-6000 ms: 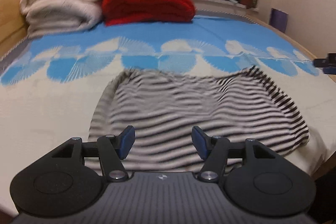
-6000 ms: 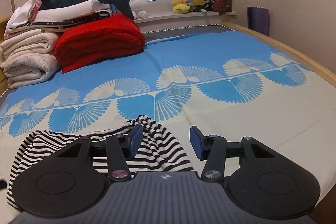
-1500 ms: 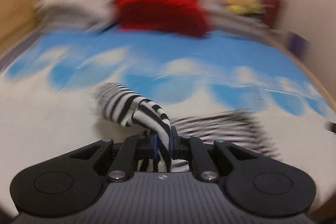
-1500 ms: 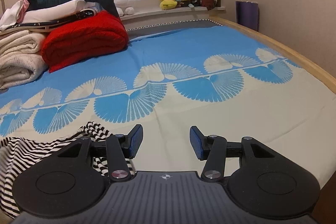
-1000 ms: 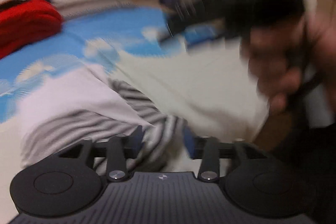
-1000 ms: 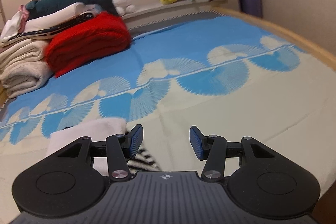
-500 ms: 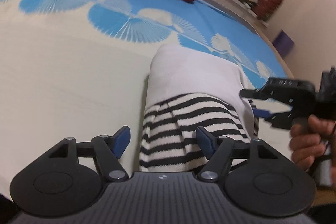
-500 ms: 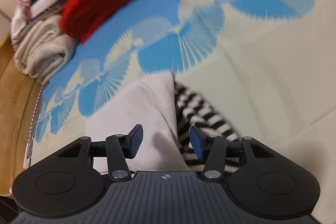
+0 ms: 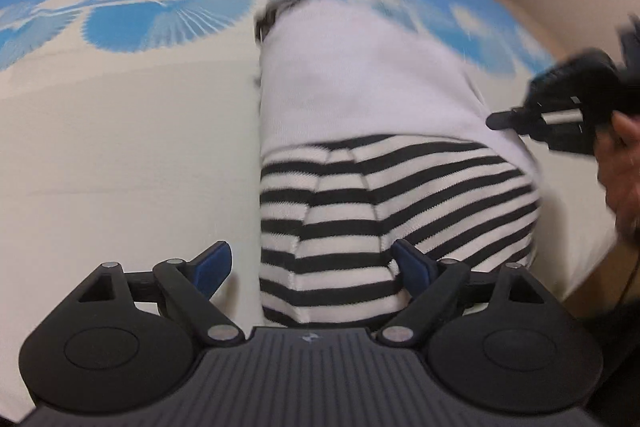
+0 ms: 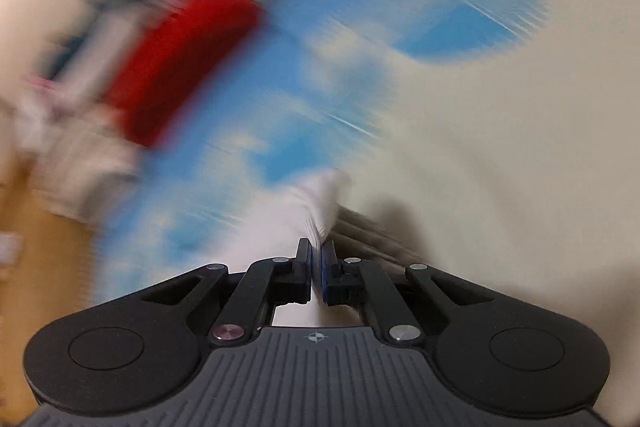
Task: Fold small clothes
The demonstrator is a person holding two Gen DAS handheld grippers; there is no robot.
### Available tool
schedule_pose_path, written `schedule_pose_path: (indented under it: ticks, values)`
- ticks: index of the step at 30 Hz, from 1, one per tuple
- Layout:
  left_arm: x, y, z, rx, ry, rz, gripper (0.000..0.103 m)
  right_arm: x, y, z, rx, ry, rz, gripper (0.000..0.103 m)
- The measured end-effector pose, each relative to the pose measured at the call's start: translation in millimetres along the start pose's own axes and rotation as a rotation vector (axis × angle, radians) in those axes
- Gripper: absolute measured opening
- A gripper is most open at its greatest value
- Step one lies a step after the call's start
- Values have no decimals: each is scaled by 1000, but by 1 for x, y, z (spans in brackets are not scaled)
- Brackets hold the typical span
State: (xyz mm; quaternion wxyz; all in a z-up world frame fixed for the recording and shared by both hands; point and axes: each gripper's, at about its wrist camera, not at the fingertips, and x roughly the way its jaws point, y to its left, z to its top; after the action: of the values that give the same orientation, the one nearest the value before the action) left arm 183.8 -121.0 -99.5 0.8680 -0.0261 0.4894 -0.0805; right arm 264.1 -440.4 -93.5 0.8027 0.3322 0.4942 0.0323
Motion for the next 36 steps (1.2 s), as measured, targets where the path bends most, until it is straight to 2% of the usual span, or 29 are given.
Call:
schedule_pose_path:
  ticks: [1,2,5,7,9,12,15,17,18,19,21,24,26,27,28,29,31,33,36]
  values:
    - [1,2,-1,8,-1,-2,93,11,-4,0,-12,38,-44,2]
    - [1,4,-1,6,1,-4,93,17,-2,-1,-30,54,-51,2]
    - [-7,10,7,-34,21,-22,93,20,12,-7,-125,42,-56,2]
    - [-15,13,12,-60,7,-32,93,14,18,-9,-132,14,-30,2]
    - [-19,20,13,-117,-16,-74,92,8,14,-7,-120,1,-13,2]
    - [-2,24,4,-122,37,-77,90,0,6,-9,-102,-4,5,2]
    - [0,36,3,-198,35,-117,89,-5,2,-5,-94,-3,74,5]
    - [-6,37,8,-197,17,-122,86,-18,-1,-8,-117,-15,125,7]
    - [-10,37,11,-198,0,-121,86,-21,-3,-8,-135,-12,143,11]
    - [-14,38,13,-206,-18,-117,86,-24,-6,-10,-157,0,156,29]
    - [-20,36,20,-229,-55,-100,86,-25,-10,-14,-198,25,160,54]
    - [-26,35,34,-260,-111,-90,86,-24,-12,-21,-271,74,185,54]
    - [-26,34,46,-276,-131,-84,86,-23,-11,-27,-319,99,197,52]
    - [-25,35,52,-284,-136,-82,86,-21,-9,-31,-348,111,199,46]
    - [-23,36,60,-295,-140,-80,86,-19,-7,-35,-379,123,196,21]
    - [-20,39,66,-308,-144,-80,86,-17,-6,-38,-403,137,182,5]
    - [-12,48,80,-344,-153,-75,86,-13,-7,-42,-418,146,130,2]
    - [1,61,93,-390,-157,-78,86,-10,-14,-40,-368,166,86,1]
    - [27,79,111,-471,-109,-160,86,-5,-20,-39,-335,188,41,0]
